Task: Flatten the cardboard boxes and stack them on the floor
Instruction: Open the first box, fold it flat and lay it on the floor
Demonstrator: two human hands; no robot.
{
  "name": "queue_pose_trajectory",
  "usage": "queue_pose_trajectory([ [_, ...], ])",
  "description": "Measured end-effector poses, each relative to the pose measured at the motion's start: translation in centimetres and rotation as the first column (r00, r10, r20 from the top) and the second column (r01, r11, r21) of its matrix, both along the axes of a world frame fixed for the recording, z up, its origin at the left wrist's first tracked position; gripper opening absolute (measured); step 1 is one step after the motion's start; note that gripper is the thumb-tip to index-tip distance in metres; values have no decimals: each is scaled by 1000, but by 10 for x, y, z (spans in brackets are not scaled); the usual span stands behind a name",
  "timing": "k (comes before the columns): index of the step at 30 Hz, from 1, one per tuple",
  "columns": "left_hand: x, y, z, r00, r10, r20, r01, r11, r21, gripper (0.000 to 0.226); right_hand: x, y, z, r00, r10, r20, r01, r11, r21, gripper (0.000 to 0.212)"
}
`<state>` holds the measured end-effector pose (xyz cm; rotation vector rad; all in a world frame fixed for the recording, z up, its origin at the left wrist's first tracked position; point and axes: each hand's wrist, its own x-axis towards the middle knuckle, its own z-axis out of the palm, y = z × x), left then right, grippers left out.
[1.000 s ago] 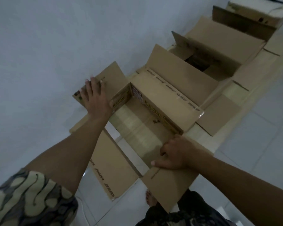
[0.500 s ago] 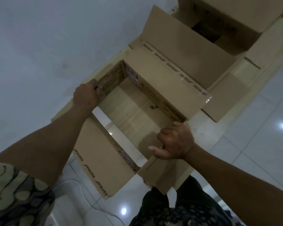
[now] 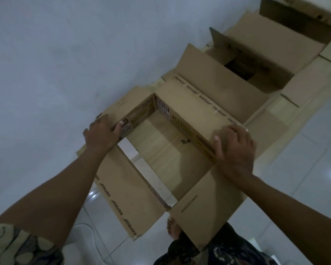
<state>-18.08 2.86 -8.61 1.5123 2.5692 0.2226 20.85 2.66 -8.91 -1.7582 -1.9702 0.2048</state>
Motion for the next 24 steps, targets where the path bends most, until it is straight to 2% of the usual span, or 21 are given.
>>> queue_pose_trajectory([
  [2,1,-15,1,993,116,-7,-117,991,-62,82,1,11,3,999,-41,13,42,995,-86,48],
  [4,5,-31,2,979,204,-15,-204,972,-118,90,-2,24,4,996,-12,87,23,992,-125,54],
  [7,12,-47,0,958,285,14,-280,948,-154,90,-9,44,6,985,-20,174,54,979,-195,60],
  [9,16,-51,0,949,302,95,-289,949,-130,86,-14,55,12,980,-9,197,55,971,-232,62],
  [12,26,-56,1,915,346,207,-321,936,-145,97,-18,72,22,983,20,182,45,937,-346,70],
  [15,41,-63,7,925,359,121,-339,927,-162,90,-16,91,31,1000,-8,-14,-1,835,-550,70],
  [17,52,-67,13,931,364,43,-352,921,-167,81,-15,95,39,976,25,-217,-157,775,-613,50],
  [19,61,-70,22,947,322,-10,-319,933,-166,72,-20,92,46,927,91,-363,-305,747,-591,29],
  [21,68,-71,30,958,286,-12,-283,942,-181,69,-30,87,54,883,190,-429,-412,752,-515,25],
  [24,80,-73,43,950,291,112,-267,945,-191,80,-50,77,67,818,263,-511,-515,730,-450,24],
])
